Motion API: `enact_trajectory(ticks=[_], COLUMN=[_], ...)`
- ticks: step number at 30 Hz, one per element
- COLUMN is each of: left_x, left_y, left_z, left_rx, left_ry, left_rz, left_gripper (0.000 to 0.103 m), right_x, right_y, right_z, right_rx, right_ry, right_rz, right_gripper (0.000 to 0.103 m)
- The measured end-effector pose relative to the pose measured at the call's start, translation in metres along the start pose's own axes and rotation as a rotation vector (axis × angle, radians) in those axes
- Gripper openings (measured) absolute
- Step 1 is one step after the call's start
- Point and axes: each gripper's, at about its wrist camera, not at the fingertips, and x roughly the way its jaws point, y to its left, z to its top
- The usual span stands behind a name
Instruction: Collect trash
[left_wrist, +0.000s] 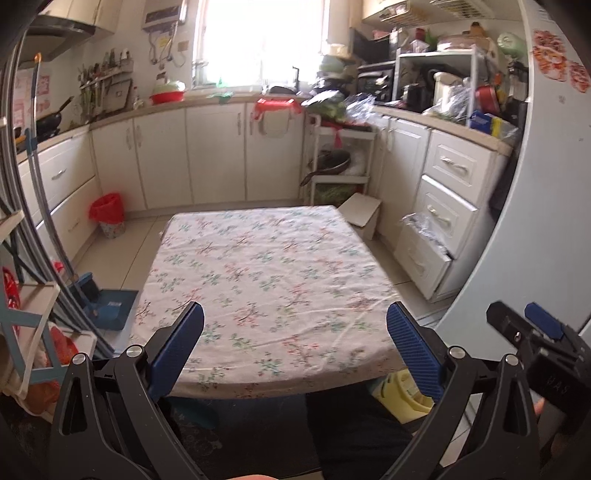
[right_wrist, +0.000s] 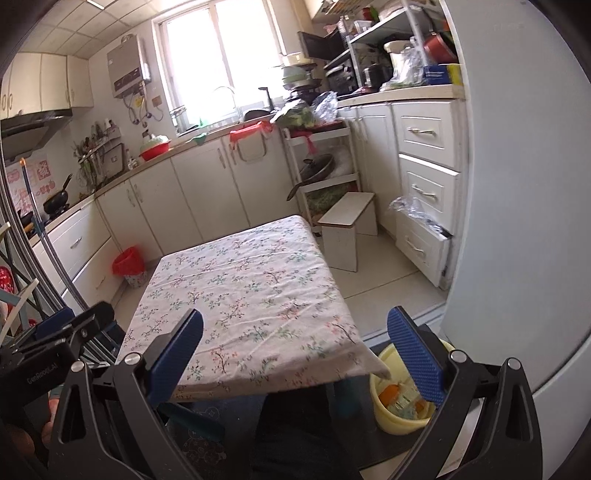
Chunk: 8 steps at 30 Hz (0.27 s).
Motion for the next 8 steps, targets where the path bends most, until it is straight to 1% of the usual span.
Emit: enact_trajectory(ticks=[5, 6, 8], left_x=[0.052, 0.059, 0.075], left_y=[0.037, 0.043, 0.057], left_z=[0.005, 0.005, 0.005], left_rx=[-0.030, -0.044, -0.070], left_ry=[0.113, 0.126, 0.150], left_rz=[0.083, 0.089, 0.102], left_gripper=[0.095, 0.095, 0.095], right_x=[0.092, 0.122, 0.168], right_y=[0.021, 0.025, 0.028], right_z=[0.024, 0.030, 0.038], right_rx=[-0.090, -0.108, -0.117], right_ry=[0.078, 0.109, 0.163], right_rz=[0.015, 0.008, 0.006], right_gripper=[0.096, 0.096, 0.096])
